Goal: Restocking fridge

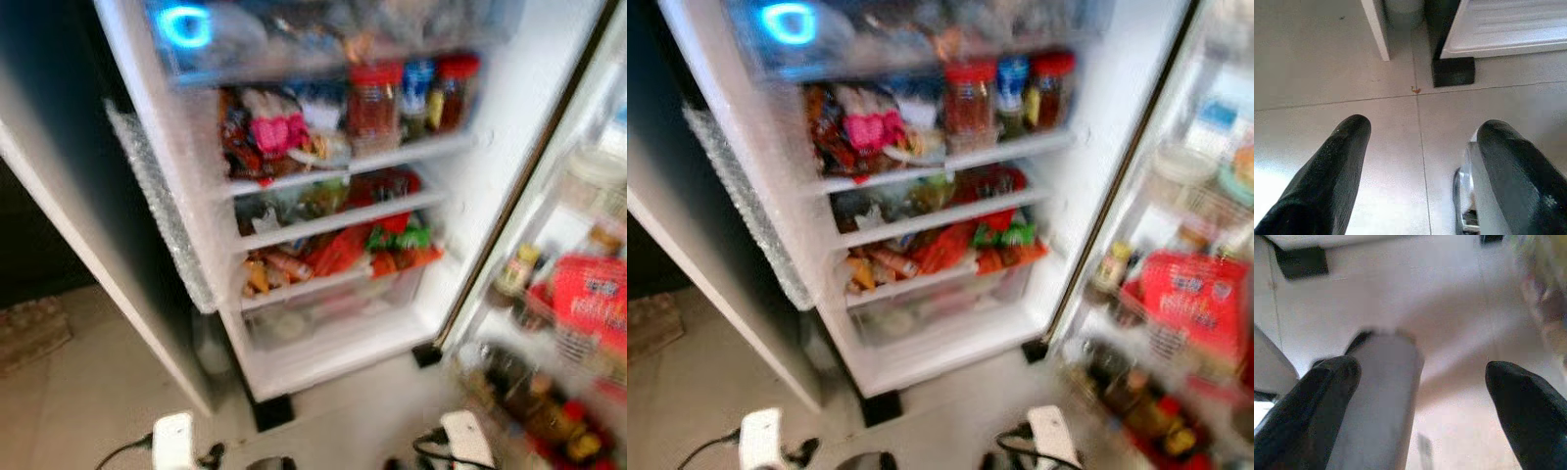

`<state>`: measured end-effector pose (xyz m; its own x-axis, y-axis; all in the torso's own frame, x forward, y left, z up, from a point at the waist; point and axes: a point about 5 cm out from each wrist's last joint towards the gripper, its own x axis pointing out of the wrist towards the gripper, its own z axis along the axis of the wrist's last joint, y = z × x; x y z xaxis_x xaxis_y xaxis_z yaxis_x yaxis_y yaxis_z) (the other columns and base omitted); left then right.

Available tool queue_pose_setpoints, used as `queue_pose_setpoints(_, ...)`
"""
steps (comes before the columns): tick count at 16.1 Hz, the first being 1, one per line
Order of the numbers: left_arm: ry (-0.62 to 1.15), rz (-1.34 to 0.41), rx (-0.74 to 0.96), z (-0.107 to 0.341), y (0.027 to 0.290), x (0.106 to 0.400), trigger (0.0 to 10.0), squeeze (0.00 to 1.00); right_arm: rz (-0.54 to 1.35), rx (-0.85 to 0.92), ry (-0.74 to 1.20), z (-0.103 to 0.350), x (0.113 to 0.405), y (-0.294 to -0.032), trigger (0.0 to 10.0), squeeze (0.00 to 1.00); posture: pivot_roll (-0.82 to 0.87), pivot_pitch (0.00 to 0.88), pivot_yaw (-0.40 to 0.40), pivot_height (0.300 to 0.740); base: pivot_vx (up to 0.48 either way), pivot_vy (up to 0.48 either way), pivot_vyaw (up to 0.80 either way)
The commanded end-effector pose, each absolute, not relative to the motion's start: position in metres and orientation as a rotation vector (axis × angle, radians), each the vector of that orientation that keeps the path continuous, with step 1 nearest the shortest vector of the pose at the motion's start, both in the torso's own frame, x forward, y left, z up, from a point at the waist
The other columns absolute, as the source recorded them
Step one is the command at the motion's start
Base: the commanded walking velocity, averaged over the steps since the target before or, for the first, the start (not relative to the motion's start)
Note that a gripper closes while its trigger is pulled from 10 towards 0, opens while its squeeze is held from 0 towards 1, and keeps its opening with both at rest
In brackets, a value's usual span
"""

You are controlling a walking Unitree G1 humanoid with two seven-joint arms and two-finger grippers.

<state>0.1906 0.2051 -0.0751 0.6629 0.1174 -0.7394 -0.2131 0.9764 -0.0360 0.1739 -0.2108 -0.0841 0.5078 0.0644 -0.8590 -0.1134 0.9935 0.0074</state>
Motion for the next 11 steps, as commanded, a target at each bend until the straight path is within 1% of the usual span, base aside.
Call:
queue_pose_setpoints(1,0.869,0.177,-0.088,-0.079,0.211,0.183,10.0,0.0,0.113,-0.042,1.036,-0.085,0.175,-0.207,10.0,0.0,-0.06,0.0,0.012,0.637,0.0,0.476,0.0)
queue_pose_setpoints(7,0.919,0.188,-0.077,-0.083,0.221,0.17,10.0,0.0,0.111,-0.039,1.042,-0.086,0.173,-0.205,10.0,0.0,-0.06,0.0,0.024,0.637,0.0,0.474,0.0)
queue_pose_setpoints(10,0.953,0.198,-0.067,-0.086,0.231,0.159,10.0,0.0,0.113,-0.042,1.043,-0.086,0.173,-0.205,10.0,0.0,-0.07,0.0,0.026,0.637,0.0,0.456,0.0)
queue_pose_setpoints(11,0.964,0.202,-0.065,-0.087,0.235,0.155,10.0,0.0,0.113,-0.043,1.045,-0.086,0.173,-0.205,10.0,0.0,-0.07,0.0,0.026,0.637,0.0,0.0,0.0)
